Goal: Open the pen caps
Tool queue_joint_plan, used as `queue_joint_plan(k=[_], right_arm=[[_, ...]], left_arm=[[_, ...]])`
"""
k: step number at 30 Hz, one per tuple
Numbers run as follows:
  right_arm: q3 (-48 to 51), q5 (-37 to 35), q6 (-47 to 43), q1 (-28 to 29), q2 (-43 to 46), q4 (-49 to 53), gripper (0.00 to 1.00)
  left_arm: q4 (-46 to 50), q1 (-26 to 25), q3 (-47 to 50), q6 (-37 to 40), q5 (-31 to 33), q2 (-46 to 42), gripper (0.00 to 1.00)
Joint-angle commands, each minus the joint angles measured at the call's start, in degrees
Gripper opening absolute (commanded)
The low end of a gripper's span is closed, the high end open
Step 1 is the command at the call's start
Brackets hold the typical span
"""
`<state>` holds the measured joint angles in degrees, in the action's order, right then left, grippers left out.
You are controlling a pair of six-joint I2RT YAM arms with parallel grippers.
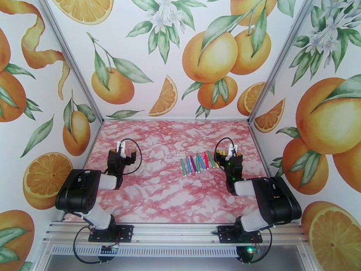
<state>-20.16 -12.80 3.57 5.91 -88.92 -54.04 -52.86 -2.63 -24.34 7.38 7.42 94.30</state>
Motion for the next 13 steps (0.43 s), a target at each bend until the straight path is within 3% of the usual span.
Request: queue_joint_plan(k=[1,13], right_arm=[[-1.11,1.46,0.29,-0.32,-0.20,-0.01,1.00],[-1.12,1.50,-0.04,-0.21,-0.20,0.00,1.00]], left_arm=[[-2.33,0.35,0.34,-0.96,-0.91,-0.26,1.00],[-2.42,0.37,0.34,-0.95,-0.89,-0.26,1.00]])
